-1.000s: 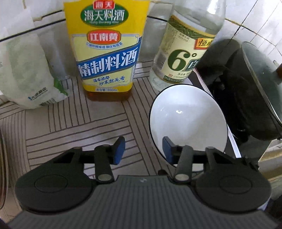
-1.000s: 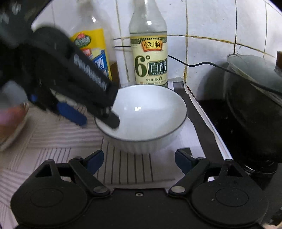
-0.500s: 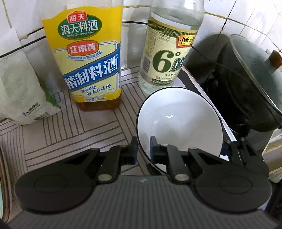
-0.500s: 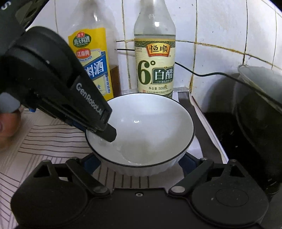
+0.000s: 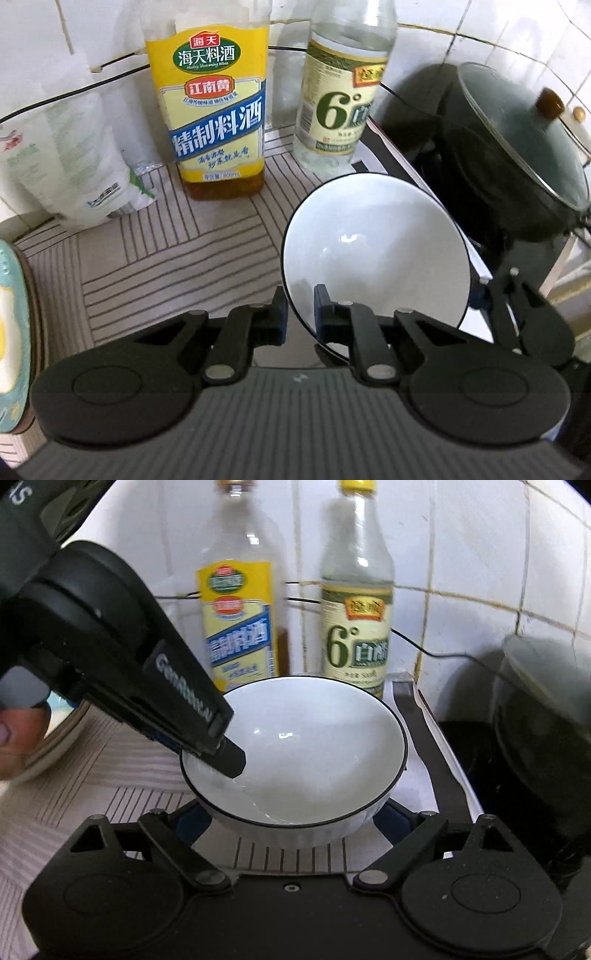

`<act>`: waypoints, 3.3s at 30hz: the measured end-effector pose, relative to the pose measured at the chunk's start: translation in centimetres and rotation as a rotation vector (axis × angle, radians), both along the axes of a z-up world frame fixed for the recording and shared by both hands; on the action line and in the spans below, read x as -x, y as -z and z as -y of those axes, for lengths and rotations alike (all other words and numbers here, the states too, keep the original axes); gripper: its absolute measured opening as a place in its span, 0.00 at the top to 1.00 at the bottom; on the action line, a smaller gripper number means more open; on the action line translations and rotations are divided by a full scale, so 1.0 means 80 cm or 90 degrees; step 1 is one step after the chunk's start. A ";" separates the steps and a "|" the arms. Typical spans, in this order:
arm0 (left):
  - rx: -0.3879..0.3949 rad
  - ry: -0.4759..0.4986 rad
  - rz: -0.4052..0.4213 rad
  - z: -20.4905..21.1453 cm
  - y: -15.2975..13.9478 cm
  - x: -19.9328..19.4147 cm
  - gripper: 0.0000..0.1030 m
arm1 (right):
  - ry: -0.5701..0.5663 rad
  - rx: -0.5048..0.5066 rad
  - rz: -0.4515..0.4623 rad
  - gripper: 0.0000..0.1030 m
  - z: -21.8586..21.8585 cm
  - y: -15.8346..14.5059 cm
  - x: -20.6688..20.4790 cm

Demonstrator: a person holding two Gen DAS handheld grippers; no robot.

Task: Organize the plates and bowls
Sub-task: 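Close the left tool on the rim of the third white bowl, then lift the white bowl with the left tool and carry it over the nested bowls, then lower the white bowl into the nested bowls with the left tool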

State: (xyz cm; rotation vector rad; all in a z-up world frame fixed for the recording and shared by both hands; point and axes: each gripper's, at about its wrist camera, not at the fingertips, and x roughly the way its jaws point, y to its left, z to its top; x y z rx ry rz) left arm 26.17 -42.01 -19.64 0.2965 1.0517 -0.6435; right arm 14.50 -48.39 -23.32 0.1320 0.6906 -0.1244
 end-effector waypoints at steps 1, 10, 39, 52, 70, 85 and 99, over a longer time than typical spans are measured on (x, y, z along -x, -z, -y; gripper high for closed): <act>-0.003 -0.001 -0.001 -0.002 -0.001 0.002 0.88 | -0.005 0.008 -0.001 0.07 -0.004 -0.003 0.003; -0.015 -0.026 0.004 -0.043 -0.039 0.041 0.88 | -0.038 0.011 0.021 0.07 -0.035 -0.033 0.040; -0.023 -0.195 0.026 -0.253 -0.152 0.140 0.87 | -0.228 0.006 0.070 0.07 -0.198 -0.138 0.106; -0.033 -0.317 -0.012 -0.363 -0.142 0.128 0.87 | -0.352 -0.002 0.066 0.07 -0.283 -0.142 0.076; -0.065 -0.379 -0.102 -0.417 -0.078 0.088 0.86 | -0.452 -0.010 -0.021 0.07 -0.346 -0.099 0.032; -0.107 -0.359 -0.119 -0.403 -0.059 0.076 0.84 | -0.451 0.020 -0.086 0.07 -0.355 -0.090 0.019; -0.111 -0.360 -0.124 -0.403 -0.047 0.074 0.82 | -0.426 0.052 -0.102 0.02 -0.367 -0.089 0.016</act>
